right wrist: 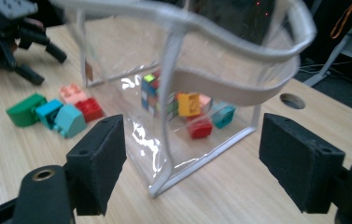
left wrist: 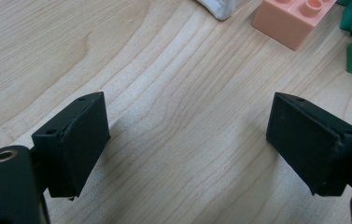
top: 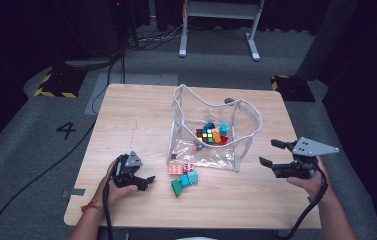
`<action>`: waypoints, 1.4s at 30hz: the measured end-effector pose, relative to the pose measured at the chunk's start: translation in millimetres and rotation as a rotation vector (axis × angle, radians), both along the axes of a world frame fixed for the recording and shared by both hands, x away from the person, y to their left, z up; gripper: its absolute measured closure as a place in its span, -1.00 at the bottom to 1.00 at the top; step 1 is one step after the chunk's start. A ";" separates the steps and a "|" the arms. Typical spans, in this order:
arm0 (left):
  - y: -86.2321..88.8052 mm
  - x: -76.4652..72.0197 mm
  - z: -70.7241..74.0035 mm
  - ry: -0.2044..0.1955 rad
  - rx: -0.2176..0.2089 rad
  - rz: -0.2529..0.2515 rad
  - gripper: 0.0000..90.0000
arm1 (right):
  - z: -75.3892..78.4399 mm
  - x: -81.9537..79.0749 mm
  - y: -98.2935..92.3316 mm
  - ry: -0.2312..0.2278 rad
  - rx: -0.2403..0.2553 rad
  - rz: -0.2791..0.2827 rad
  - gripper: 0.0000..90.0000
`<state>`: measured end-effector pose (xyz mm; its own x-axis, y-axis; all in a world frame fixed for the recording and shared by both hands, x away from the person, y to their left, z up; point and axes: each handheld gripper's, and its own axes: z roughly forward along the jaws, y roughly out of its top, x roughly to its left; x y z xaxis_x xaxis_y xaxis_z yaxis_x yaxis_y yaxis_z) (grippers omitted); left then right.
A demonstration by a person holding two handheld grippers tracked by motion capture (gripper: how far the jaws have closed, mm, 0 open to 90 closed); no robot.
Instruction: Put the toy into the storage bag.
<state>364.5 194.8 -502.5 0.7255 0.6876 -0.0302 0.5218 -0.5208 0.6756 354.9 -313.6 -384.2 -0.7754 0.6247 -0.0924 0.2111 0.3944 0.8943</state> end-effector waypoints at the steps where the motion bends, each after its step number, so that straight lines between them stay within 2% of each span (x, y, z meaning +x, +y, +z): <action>1: 0.0 0.0 0.0 0.000 0.000 0.000 -0.70 | -5.0 -1.1 3.8 0.008 0.001 0.018 -0.46; 4: 0.0 0.0 0.0 0.000 0.000 0.000 -0.70 | -18.8 -6.0 18.0 0.034 -0.013 0.065 -0.44; 11: -0.1 -0.1 -0.1 0.001 -0.001 0.000 -0.70 | -53.2 -12.8 62.2 0.097 -0.081 0.198 -0.40; 13: -0.1 -0.1 0.0 0.001 -0.001 0.000 -0.70 | -60.4 -12.8 75.2 0.119 -0.101 0.220 -0.39; 16: -0.1 -0.1 0.0 0.001 -0.001 0.000 -0.70 | -68.5 -10.1 93.5 0.125 -0.123 0.267 -0.36; 17: -0.1 -0.1 0.0 0.001 -0.001 0.000 -0.70 | -71.2 -11.1 102.7 0.160 -0.134 0.263 -0.36; 18: -0.1 -0.1 0.0 0.001 -0.001 0.001 -0.70 | -74.3 -9.0 110.7 0.147 -0.135 0.284 -0.35; 20: -0.1 -0.1 0.0 0.001 -0.001 0.000 -0.70 | -79.9 -6.1 124.4 0.163 -0.152 0.309 -0.30; 22: -0.1 -0.1 0.0 0.001 -0.001 0.000 -0.70 | -85.6 -1.3 136.2 0.152 -0.172 0.349 -0.28; 24: -0.1 -0.1 0.0 0.001 -0.001 0.001 -0.70 | -91.2 2.0 149.8 0.172 -0.185 0.370 -0.24; 25: 0.0 -0.1 0.0 0.001 -0.001 0.000 -0.70 | -93.4 4.2 155.4 0.164 -0.191 0.384 -0.24; 26: -0.1 -0.1 0.0 0.001 -0.001 0.000 -0.70 | -93.8 2.8 159.3 0.198 -0.210 0.359 -0.24; 28: -0.1 -0.1 0.0 0.001 -0.001 0.000 -0.70 | -96.9 6.4 168.6 0.190 -0.217 0.368 -0.21; 29: -0.1 -0.1 0.0 0.001 -0.001 0.001 -0.70 | -98.4 10.2 172.6 0.160 -0.222 0.392 -0.19; 31: -0.1 -0.1 0.0 0.001 -0.001 0.000 -0.70 | -100.6 10.8 180.1 0.164 -0.245 0.363 -0.17; 32: -0.1 -0.1 0.0 0.001 -0.001 0.000 -0.70 | -102.1 12.6 183.1 0.146 -0.252 0.370 -0.17; 33: -0.1 -0.1 0.0 0.001 -0.001 0.000 -0.70 | -102.4 11.7 183.9 0.180 -0.267 0.361 -0.17; 36: 0.0 -0.1 0.0 0.001 -0.001 0.000 -0.70 | -106.1 14.4 189.0 0.176 -0.272 0.367 -0.12; 38: -0.1 -0.1 0.0 0.001 -0.001 0.001 -0.70 | -109.1 14.2 194.2 0.179 -0.248 0.364 -0.03; 39: -0.1 -0.1 0.0 0.001 -0.001 0.000 -0.70 | -108.3 14.3 193.9 0.178 -0.268 0.365 0.03; 41: -0.1 -0.1 0.0 0.001 -0.001 0.000 -0.70 | -109.2 15.1 194.7 0.180 -0.245 0.366 0.04; 42: -0.1 -0.1 0.0 0.001 -0.001 0.000 -0.70 | -109.4 15.3 194.3 0.199 -0.231 0.359 0.04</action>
<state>364.4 194.7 -502.6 0.7252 0.6879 -0.0315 0.5226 -0.5201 0.6755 370.2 -119.3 -493.7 -0.9555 0.2938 -0.0254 0.1830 0.6582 0.7303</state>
